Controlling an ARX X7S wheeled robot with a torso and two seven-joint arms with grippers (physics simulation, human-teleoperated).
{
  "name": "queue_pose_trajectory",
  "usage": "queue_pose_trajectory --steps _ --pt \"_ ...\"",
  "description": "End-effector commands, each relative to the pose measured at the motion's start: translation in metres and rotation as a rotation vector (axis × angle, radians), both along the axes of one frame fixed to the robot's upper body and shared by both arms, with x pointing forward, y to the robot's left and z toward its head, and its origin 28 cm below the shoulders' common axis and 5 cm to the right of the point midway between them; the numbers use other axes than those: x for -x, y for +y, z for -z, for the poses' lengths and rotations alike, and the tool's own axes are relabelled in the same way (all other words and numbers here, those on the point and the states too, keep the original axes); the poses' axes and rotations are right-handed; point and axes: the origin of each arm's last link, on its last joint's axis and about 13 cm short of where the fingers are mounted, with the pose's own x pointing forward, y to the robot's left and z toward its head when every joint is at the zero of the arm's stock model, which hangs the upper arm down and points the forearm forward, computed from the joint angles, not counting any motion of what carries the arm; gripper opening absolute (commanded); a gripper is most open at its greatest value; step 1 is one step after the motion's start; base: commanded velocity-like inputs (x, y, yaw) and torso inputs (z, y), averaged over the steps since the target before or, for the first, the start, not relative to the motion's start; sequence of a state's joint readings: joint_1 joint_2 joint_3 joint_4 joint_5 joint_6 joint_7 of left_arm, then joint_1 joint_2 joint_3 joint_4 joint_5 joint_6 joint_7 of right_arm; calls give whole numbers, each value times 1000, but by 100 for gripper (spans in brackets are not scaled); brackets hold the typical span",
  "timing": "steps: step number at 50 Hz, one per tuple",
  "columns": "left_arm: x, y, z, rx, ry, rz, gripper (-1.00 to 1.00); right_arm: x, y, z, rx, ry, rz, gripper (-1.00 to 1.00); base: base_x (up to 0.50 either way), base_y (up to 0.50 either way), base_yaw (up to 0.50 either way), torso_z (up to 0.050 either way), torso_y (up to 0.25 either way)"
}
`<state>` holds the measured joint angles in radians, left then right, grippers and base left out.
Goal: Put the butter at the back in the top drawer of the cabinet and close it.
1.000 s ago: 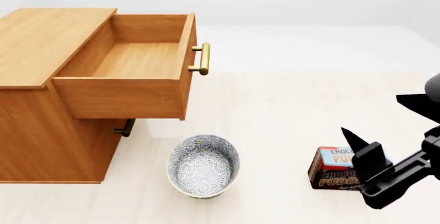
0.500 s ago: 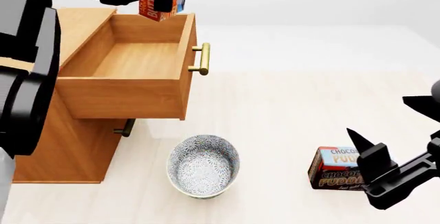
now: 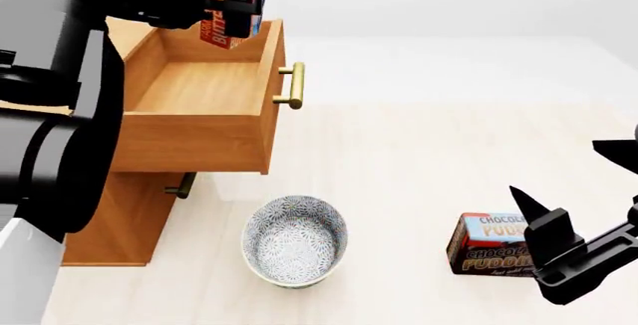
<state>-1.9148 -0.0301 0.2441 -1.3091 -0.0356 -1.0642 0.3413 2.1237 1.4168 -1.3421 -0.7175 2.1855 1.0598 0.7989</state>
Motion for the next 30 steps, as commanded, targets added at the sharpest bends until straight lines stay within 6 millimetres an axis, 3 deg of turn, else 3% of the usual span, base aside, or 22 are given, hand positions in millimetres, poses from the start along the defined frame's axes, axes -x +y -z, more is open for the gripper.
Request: queue_pose_trajectory --steps 1,30 --pt "0 -1 1 3 -9 -29 -100 1 -1 1 1 1 7 100 0 0 0 0 0" --pt "-1 2 23 -10 94 -120 -100 1 -4 3 1 3 23 100 0 0 0 0 1"
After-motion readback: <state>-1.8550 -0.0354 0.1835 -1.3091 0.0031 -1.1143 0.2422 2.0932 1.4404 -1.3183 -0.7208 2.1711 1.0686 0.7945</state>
